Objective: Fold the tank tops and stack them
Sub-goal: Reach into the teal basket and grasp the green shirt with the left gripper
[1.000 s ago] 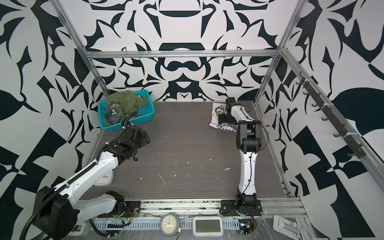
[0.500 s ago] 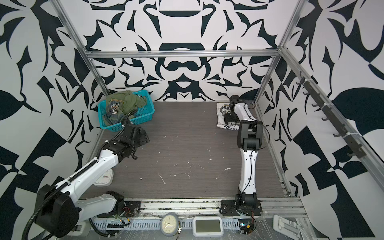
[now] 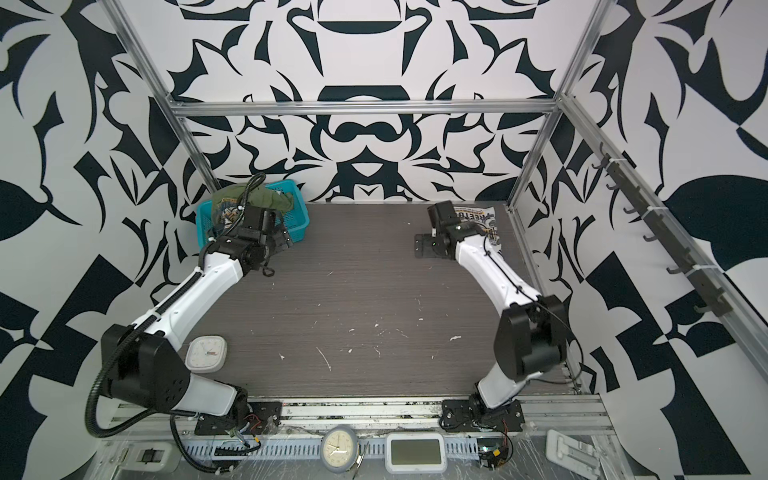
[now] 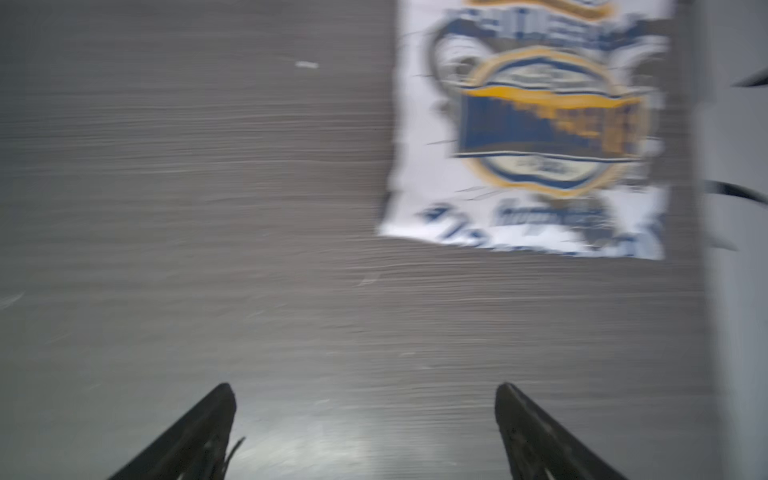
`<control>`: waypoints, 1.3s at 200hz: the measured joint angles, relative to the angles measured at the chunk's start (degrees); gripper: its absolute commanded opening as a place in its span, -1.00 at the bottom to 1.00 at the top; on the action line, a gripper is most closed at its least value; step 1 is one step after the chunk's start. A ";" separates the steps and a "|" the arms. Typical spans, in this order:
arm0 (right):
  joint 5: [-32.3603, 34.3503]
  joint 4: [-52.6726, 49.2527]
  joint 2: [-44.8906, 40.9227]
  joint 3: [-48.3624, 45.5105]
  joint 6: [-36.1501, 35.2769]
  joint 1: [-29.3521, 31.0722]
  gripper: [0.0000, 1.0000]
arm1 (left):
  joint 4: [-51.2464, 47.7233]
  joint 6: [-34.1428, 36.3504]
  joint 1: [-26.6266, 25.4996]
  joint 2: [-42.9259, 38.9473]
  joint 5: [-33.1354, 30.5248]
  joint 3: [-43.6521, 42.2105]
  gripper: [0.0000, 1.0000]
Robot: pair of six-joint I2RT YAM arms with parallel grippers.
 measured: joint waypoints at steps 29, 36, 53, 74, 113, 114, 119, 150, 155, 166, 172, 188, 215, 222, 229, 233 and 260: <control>-2.93 7.50 -9.44 -14.99 4.28 -0.02 1.00 | -2.78 0.00 5.03 5.49 0.39 7.30 0.77; -3.26 9.18 -11.30 -18.23 5.05 -0.31 1.00 | -3.39 -0.13 6.56 7.04 0.63 9.14 0.78; -4.28 13.86 -14.60 -25.22 6.34 -0.92 1.00 | -4.72 -0.50 10.05 10.82 1.09 12.94 0.78; -6.32 19.96 -15.80 -31.54 7.43 -0.87 1.00 | -7.19 -0.63 13.53 16.87 1.33 18.27 0.78; -8.28 26.12 -14.99 -34.16 8.24 -0.81 1.00 | -11.23 -0.68 17.44 27.36 1.95 26.69 0.75; -8.35 26.25 -14.99 -34.16 8.26 -0.81 1.00 | -11.28 -0.70 17.51 27.56 1.95 26.84 0.75; -8.44 26.91 -14.99 -34.16 8.31 -0.81 1.00 | -11.89 -0.59 17.90 28.76 2.14 28.00 0.75; -8.85 29.81 -15.02 -34.47 8.57 -0.81 1.00 | -13.68 0.66 19.87 35.78 3.45 34.88 0.73; -8.90 30.10 -15.02 -34.53 8.61 -0.81 1.00 | -14.01 0.96 20.13 37.03 3.76 36.09 0.72; -9.03 30.67 -14.99 -34.75 8.68 -0.81 1.00 | -14.71 1.46 20.59 39.50 4.46 38.73 0.65; -9.09 30.75 -14.97 -34.80 8.68 -0.81 1.00 | -15.28 1.77 20.83 40.94 4.83 40.37 0.59; -9.38 31.17 -14.38 -34.80 8.68 -0.81 1.00 | -16.26 2.19 21.35 44.87 5.68 44.54 0.37; -9.51 31.28 -13.16 -34.80 8.70 -0.81 1.00 | -19.12 2.80 22.18 51.71 7.37 52.06 0.17; -9.51 31.28 -13.05 -34.82 8.70 -0.81 1.00 | -19.80 2.69 22.38 53.20 7.78 53.57 0.07; -9.51 31.30 -13.03 -34.84 8.68 -0.81 1.00 | -20.50 2.62 22.53 54.69 8.15 55.01 -0.01; -9.53 31.30 -13.03 -34.84 8.68 -0.81 1.00 | -20.74 2.73 22.64 55.34 8.35 55.58 -0.06; -9.53 31.36 -13.03 -34.86 8.68 -0.81 1.00 | -21.99 2.32 22.95 56.63 9.49 56.41 -0.53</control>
